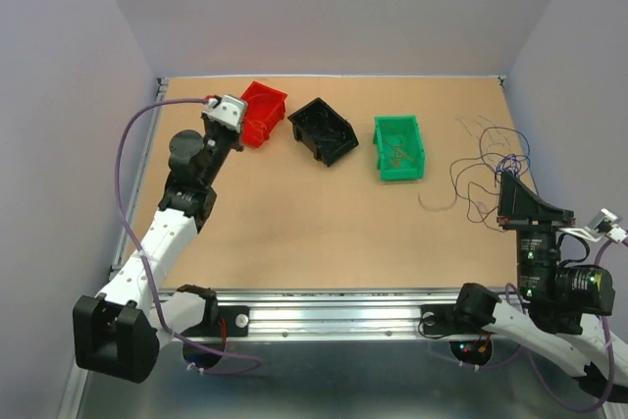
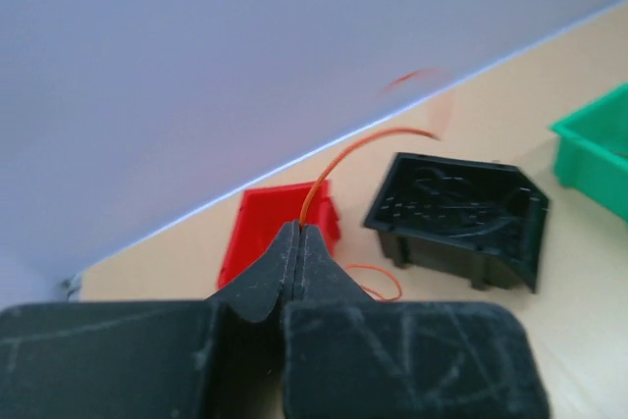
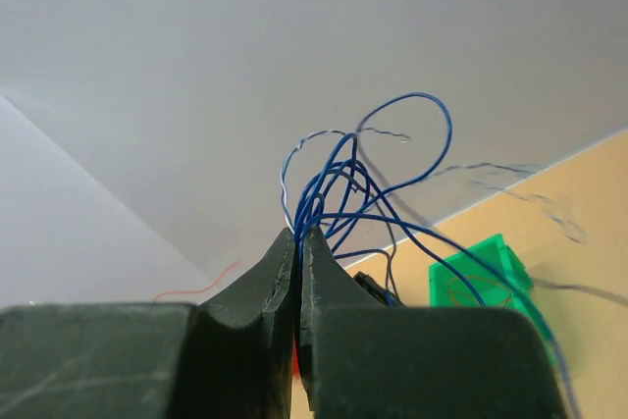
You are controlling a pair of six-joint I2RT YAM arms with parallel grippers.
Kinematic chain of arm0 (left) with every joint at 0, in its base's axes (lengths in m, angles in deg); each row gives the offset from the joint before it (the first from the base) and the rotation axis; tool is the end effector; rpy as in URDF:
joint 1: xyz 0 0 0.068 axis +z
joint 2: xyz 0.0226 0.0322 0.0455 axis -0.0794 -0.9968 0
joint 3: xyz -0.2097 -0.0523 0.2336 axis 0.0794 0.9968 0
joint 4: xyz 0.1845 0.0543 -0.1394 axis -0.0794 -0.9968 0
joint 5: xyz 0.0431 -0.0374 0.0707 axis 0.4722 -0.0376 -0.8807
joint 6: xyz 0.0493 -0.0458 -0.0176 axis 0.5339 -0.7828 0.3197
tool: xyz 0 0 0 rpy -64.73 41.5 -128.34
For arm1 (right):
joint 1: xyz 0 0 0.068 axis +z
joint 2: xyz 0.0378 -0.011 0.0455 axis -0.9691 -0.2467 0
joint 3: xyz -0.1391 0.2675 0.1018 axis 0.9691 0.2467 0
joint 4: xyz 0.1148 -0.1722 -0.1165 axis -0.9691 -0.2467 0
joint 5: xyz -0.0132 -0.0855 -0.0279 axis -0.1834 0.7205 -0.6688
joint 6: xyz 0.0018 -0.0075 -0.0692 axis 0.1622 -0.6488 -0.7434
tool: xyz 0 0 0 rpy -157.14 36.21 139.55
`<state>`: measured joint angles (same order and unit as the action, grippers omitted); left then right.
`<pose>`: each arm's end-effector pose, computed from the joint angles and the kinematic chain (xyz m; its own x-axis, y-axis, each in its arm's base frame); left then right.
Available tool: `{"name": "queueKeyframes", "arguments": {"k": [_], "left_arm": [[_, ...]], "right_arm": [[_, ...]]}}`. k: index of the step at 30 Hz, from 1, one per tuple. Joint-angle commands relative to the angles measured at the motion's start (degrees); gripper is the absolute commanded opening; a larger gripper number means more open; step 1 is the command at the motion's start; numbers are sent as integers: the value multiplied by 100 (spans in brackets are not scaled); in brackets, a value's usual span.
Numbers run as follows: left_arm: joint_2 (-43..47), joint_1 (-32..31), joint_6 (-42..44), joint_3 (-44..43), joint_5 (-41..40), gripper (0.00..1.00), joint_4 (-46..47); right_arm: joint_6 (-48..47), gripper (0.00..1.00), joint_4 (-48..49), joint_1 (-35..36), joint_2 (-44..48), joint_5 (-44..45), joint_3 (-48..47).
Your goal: Untangle the cables
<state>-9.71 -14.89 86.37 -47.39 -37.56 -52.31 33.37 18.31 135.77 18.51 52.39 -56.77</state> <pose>0.1955 -0.0794 0.4084 0.3694 0.2112 -0.9049 0.3874 0.8502 0.3566 0.0127 -0.0679 0.3534 0.3304 0.6924 -0.6415 -0.2830 0.7210 0.6325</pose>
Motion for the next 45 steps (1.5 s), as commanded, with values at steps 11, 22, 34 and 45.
{"name": "queueKeyframes", "arguments": {"k": [11, 22, 34, 45], "left_arm": [[-104, 1039, -153, -487, 636, 0, -725], [-877, -731, -327, -934, 1666, 0, -545], [-3039, -2116, -2321, -2920, -67, 0, 650], [-5333, -2503, -2199, -5100, -367, 0, 309]], "right_arm": [[-33, 1, -269, 7, -1062, -175, -133], [80, 0, -392, 7, -1019, 62, -195], [204, 1, -753, 7, -105, 730, -37], [151, 0, -779, 6, -26, 1169, 60]]}}
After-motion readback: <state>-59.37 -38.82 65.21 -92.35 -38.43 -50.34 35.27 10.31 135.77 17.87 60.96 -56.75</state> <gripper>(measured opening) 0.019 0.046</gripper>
